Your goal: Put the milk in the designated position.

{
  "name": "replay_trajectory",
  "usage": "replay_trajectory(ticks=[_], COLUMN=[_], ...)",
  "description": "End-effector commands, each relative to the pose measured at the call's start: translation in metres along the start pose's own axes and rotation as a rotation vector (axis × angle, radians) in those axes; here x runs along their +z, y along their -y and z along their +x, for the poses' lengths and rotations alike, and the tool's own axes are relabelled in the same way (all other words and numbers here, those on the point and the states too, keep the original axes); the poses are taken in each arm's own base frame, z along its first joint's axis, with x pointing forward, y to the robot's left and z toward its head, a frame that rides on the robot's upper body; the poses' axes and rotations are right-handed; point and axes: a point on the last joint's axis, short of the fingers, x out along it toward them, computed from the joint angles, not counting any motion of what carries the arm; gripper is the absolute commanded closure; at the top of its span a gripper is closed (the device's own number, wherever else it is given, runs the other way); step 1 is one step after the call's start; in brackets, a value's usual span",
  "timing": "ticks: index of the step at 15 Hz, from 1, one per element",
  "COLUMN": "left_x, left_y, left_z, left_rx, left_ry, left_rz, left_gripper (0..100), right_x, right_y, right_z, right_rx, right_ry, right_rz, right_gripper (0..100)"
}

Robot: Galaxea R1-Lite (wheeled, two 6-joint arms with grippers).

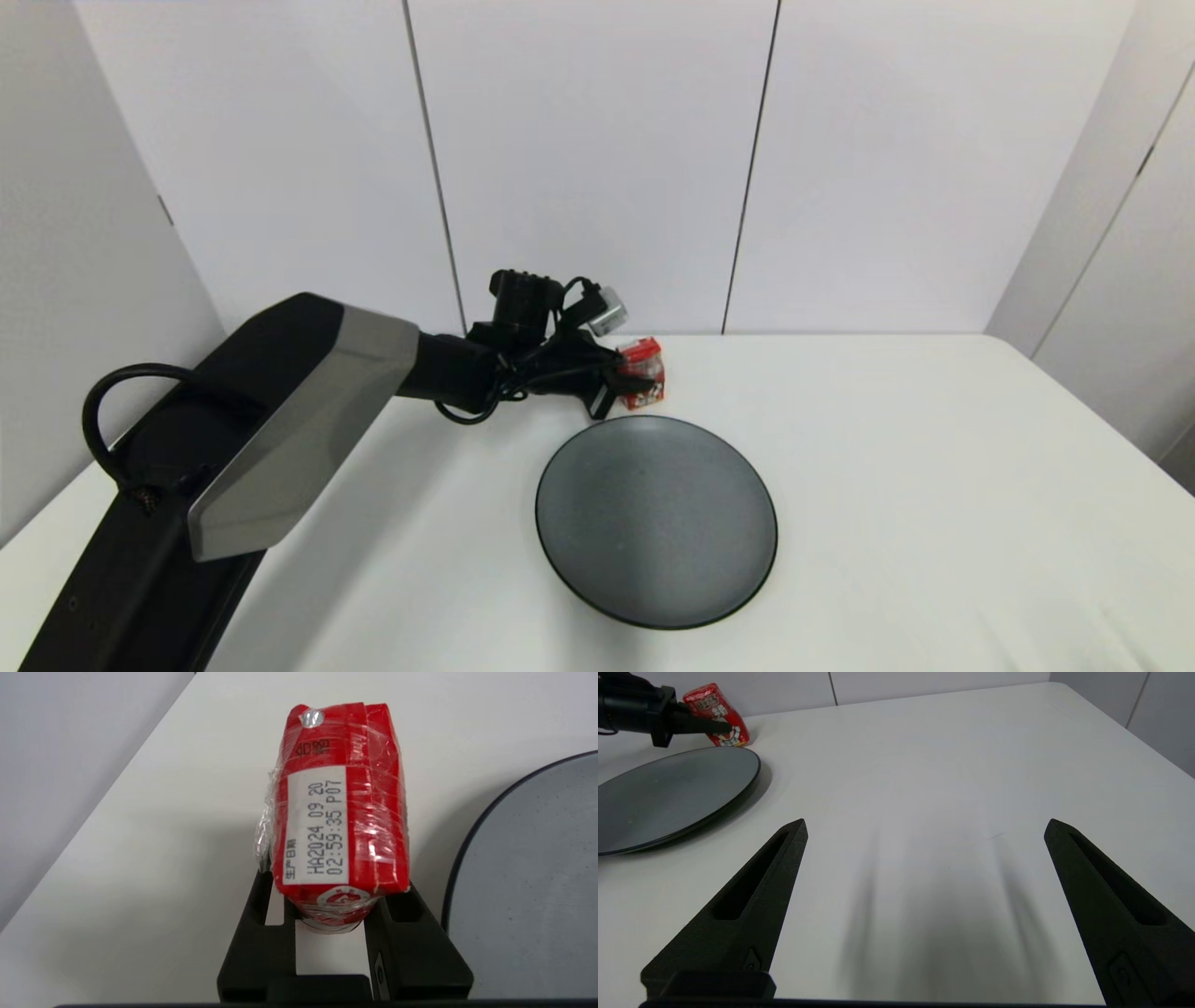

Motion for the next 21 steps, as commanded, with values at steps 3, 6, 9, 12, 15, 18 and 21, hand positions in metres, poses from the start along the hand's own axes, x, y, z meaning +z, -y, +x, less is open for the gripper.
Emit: replay_trajectory(ticks=[3,6,9,12,15,18,21], left_x=[-0.012,-0.011,-0.005,0.013,0.023,0.037,0.052], left_y=[0.000,0.000,-0.003,-0.012,-0.017,-0.016,0.002], left_z=[0.006,0.006,0.004,-0.001,-0.008,-0.025,-0.058], left_rx=[-0.012,-0.011,-0.005,0.009,0.018,0.024,0.010], left_ry=[-0.018,-0.015,-0.006,0.007,0.009,0.001,-0.048], left_rz=[-0.014,-0.014,-0.006,0.004,0.003,-0.007,-0.055], left_gripper=[0,0,0,0,0,0,0], right_x=[0.000,0.000,0.000,0.000,0.000,0.000,0.000], right_y=[0.000,0.000,0.000,0.000,0.000,0.000,0.000], right_z=[0.000,0.000,0.000,0.000,0.000,0.000,0.000], right_rx=[0.000,0.000,0.000,0.000,0.000,0.000,0.000], right_ry=[0.000,0.000,0.000,0.000,0.000,0.000,0.000], right_rz=[0.001,0.001,0.001,0.001,0.001,0.001,0.001], right_gripper=[0,0,0,0,0,0,0])
